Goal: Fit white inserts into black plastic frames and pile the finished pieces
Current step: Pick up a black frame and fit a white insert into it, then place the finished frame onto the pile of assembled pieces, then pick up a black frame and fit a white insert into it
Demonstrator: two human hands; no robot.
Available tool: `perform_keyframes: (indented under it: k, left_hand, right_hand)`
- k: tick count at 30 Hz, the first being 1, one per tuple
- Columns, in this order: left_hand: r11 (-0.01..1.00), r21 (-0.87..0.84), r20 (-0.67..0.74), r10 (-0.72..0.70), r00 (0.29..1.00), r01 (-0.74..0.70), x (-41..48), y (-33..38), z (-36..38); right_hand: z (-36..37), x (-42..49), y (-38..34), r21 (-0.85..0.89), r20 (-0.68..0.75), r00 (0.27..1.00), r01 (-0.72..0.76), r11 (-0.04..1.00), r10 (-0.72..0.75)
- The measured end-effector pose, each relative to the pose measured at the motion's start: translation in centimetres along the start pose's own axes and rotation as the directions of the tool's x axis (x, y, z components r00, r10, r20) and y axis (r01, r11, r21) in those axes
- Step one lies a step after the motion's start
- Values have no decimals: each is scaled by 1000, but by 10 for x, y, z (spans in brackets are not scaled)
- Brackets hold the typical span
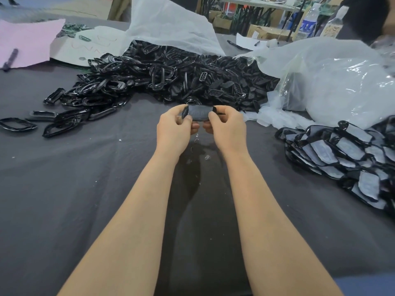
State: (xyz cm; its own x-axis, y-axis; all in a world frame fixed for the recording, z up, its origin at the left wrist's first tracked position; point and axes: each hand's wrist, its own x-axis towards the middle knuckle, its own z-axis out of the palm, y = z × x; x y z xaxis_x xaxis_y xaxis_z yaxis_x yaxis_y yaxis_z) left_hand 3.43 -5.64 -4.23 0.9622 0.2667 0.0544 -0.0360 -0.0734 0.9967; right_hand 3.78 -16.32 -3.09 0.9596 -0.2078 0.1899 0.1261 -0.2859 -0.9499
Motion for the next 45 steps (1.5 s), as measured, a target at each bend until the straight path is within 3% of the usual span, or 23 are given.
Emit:
perform_keyframes:
  k: [8,13,18,23,26,30,33,36,41,45]
  left_hand:
    - [995,-5,141,96,985,-96,-12,20,46]
    - [983,-6,268,180,946,-185,-38,42,106]
    - [955,82,382,234,894,-284,-69,53,164]
    - [861,307,335,301,893,-405,-84,46,201]
    - [785,458,289,314,905,-418,-84,37,213]
    - [779,507,276,261,925,-370,-83,30,217]
    - [838,436,266,227,937,-327,-80,33,215]
    - [945,254,208,157,965,-208,-68,39,200]
    - [994,-14,0,106,994,-106,-31,45,138]
    - [993,-116,-193,-23,981,1,9,36,66]
  right_hand:
    - [-47,-1,-7,-11,-198,978,-73,997,69]
    - [-114,-6,-4,-59,-402,913,-99,993,67]
    - [-173,-15,12,-263,-549,836,-162,951,-9]
    - [-189,-25,30,-309,-659,752,-248,918,-19]
    - [-188,-25,40,-361,-663,748,-305,881,-12]
    - [-186,-24,44,-453,-675,738,-386,804,-26]
    - [-183,-22,40,-480,-694,715,-373,794,-84]
    - [-168,-17,27,-504,-678,713,-273,820,-179]
    - [-108,-2,1,-493,-500,826,-23,870,-261]
    - [-38,13,-13,-408,-179,967,96,908,-182]
